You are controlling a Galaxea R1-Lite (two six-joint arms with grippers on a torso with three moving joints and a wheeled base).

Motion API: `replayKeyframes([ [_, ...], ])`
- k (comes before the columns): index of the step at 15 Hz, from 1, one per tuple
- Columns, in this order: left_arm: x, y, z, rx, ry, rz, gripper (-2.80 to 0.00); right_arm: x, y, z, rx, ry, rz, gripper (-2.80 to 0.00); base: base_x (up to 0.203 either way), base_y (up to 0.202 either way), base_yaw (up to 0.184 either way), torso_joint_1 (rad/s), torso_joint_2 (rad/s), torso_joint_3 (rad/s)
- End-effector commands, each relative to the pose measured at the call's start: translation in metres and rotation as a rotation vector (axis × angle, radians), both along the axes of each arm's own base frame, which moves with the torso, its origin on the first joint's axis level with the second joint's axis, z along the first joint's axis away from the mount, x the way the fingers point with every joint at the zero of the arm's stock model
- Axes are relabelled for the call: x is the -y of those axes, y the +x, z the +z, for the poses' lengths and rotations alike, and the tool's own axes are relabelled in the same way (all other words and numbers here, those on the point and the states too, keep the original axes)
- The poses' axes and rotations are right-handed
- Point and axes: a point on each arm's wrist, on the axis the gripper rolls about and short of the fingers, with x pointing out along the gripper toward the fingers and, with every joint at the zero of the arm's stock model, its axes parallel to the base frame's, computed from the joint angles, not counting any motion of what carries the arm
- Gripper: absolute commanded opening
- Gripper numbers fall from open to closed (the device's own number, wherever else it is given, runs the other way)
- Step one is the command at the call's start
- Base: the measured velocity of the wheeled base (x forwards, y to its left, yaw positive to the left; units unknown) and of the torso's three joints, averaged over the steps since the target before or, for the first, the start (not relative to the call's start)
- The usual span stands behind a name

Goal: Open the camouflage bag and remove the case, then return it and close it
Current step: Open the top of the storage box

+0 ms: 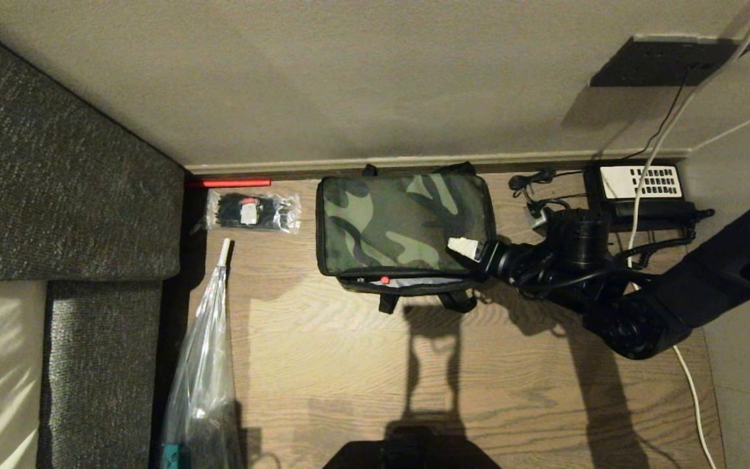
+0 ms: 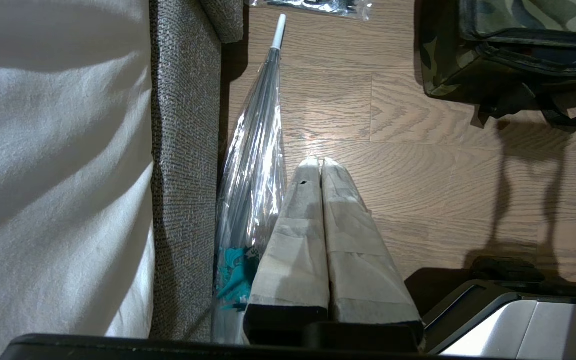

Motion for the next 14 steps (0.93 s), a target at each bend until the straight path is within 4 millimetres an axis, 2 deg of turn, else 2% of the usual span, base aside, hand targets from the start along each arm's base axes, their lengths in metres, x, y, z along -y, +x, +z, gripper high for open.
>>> replayKeyframes([
  [1,0.000,0.000,-0.001,-0.001,0.000,0.001,-2.80,-0.004,0.009,0.016,0.008,0.144,-0.031,0.00,0.000,0.000,0.000,0.000,0.00,0.000],
  [3,0.000,0.000,-0.001,-0.001,0.000,0.001,-2.80,-0.003,0.008,0.030,0.031,0.192,-0.036,0.00,0.000,0.000,0.000,0.000,0.00,0.000],
  [6,0.000,0.000,-0.001,-0.001,0.000,0.001,-2.80,-0.003,0.006,0.040,0.046,0.212,-0.033,0.00,0.000,0.000,0.000,0.000,0.00,0.000],
  [8,0.000,0.000,-0.001,-0.001,0.000,0.001,-2.80,-0.001,0.003,0.064,0.065,0.296,-0.029,0.00,0.000,0.000,0.000,0.000,0.00,0.000],
  [11,0.000,0.000,-0.001,-0.001,0.000,0.001,-2.80,-0.001,0.003,0.085,0.060,0.308,-0.034,0.00,0.000,0.000,0.000,0.000,0.00,0.000],
  [14,0.000,0.000,-0.001,-0.001,0.000,0.001,-2.80,0.001,-0.002,0.109,0.126,0.332,-0.021,0.00,0.000,0.000,0.000,0.000,0.00,0.000],
])
